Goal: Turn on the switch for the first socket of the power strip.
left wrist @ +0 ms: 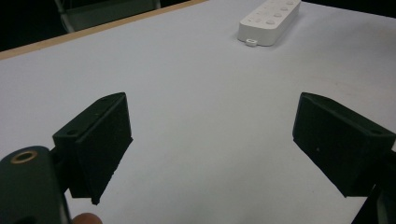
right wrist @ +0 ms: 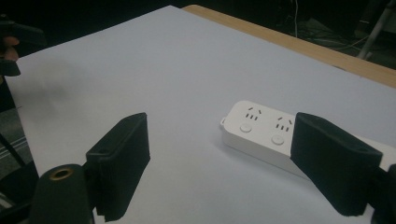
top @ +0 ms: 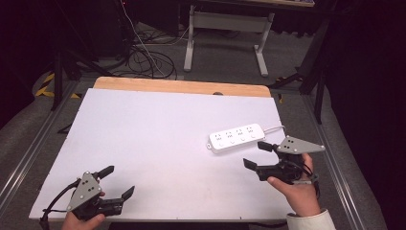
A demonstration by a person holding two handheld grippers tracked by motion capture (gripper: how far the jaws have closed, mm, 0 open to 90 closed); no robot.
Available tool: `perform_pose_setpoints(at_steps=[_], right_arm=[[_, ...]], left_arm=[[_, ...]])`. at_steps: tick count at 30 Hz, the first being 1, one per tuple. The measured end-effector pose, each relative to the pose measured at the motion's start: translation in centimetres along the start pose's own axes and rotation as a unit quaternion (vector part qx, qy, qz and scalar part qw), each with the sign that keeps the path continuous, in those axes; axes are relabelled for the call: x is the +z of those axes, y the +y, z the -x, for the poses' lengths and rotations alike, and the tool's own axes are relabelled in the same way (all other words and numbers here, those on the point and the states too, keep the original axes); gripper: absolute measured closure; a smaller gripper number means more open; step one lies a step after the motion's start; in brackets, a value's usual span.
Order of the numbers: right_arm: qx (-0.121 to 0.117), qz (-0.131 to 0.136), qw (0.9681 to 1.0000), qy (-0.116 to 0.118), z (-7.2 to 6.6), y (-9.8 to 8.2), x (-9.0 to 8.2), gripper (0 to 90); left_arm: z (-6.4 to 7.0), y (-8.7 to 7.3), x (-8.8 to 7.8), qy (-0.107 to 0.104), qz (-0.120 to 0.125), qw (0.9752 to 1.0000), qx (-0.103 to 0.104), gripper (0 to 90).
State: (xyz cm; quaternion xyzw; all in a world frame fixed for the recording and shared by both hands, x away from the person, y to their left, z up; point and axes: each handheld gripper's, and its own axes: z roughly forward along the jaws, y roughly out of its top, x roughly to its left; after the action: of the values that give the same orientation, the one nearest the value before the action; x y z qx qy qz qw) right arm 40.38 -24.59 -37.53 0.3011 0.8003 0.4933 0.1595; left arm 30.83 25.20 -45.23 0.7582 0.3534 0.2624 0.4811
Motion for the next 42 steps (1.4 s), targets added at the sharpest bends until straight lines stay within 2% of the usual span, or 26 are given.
perform_pose_setpoints(at_steps=[6,9,14,20,24,30,32,36,42], right_arm=[[-0.008,0.006,0.9994,0.034,-0.3,-1.6,0.0,19.2],[-0.004,0.013,0.9981,0.060,-0.4,-2.5,0.1,18.3],[-0.009,0.024,0.9962,0.083,-0.7,-4.3,0.6,17.1],[-0.015,0.016,0.9959,0.087,-0.9,-5.7,1.4,17.1],[-0.004,0.016,0.9965,0.082,-1.1,-6.8,2.0,17.1],[0.010,-0.007,0.9971,0.075,-1.3,-8.2,3.0,17.1],[0.006,-0.020,0.9974,0.069,-1.6,-8.7,3.4,17.0],[0.005,-0.024,0.9978,0.062,-1.7,-9.1,3.7,16.9],[-0.008,-0.047,0.9977,0.048,-1.9,-10.0,4.2,16.8]], left_arm=[[0.0,0.0,0.0,0.001,0.000,1.0000,0.000,12.3],[0.0,0.0,0.0,0.001,0.000,1.0000,0.001,12.3],[0.0,0.0,0.0,0.000,-0.001,1.0000,-0.001,12.3],[0.0,0.0,0.0,-0.001,0.001,1.0000,-0.005,12.3],[0.0,0.0,0.0,0.000,0.000,1.0000,0.000,12.3],[0.0,0.0,0.0,-0.001,0.002,1.0000,-0.004,12.2],[0.0,0.0,0.0,-0.001,0.002,1.0000,-0.005,12.2],[-0.1,0.0,0.0,-0.003,0.000,1.0000,-0.002,12.2],[-0.2,-0.1,0.0,-0.001,0.000,1.0000,-0.004,12.2]])
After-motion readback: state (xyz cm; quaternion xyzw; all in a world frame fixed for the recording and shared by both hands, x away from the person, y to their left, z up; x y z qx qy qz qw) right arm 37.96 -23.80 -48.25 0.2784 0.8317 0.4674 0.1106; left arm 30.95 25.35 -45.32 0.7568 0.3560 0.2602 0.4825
